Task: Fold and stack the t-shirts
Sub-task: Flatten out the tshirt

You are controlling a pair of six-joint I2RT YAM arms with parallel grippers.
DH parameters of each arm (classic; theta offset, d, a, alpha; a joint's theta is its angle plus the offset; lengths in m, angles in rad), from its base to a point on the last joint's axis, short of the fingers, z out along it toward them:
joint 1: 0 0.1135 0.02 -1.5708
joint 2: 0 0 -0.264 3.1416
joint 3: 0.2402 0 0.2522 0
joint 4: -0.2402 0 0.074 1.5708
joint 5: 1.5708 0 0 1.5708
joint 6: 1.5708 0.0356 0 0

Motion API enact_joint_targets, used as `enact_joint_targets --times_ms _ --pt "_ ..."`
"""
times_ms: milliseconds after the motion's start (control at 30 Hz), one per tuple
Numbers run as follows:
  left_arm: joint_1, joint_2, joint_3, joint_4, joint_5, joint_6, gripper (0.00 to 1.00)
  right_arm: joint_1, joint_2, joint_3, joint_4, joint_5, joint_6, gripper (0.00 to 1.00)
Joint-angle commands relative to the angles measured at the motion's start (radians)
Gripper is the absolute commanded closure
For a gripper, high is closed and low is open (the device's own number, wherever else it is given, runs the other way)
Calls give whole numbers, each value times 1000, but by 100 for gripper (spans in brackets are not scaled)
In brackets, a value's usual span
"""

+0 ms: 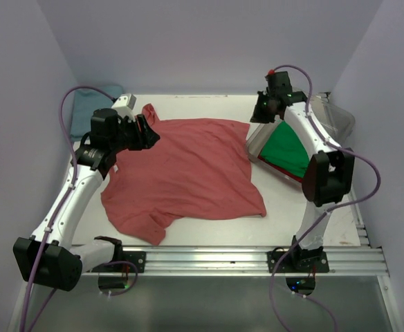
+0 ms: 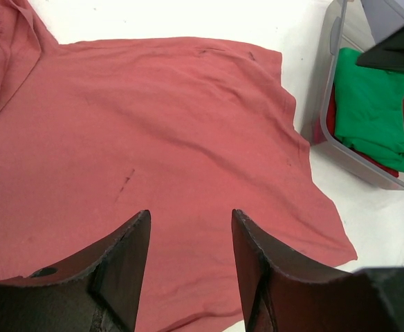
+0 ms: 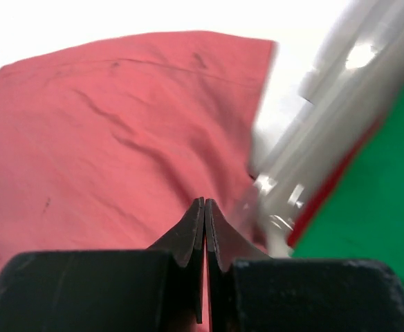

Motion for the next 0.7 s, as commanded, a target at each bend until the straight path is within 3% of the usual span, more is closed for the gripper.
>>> enact_joint_targets --times_ms 0,167,333,533,667 --pt "-5 -12 1 22 -17 -13 46 40 116 165 3 -93 -3 100" --pt "-6 -16 -1 7 -33 -2 47 68 275 320 -73 -64 19 100" --pt "-6 -22 -4 5 -39 2 47 76 376 451 -248 153 65 100" --pt "-6 -16 -8 11 -37 5 47 76 312 314 -310 358 122 100" --pt "-5 -16 -10 11 -36 7 47 73 269 222 -310 399 134 100"
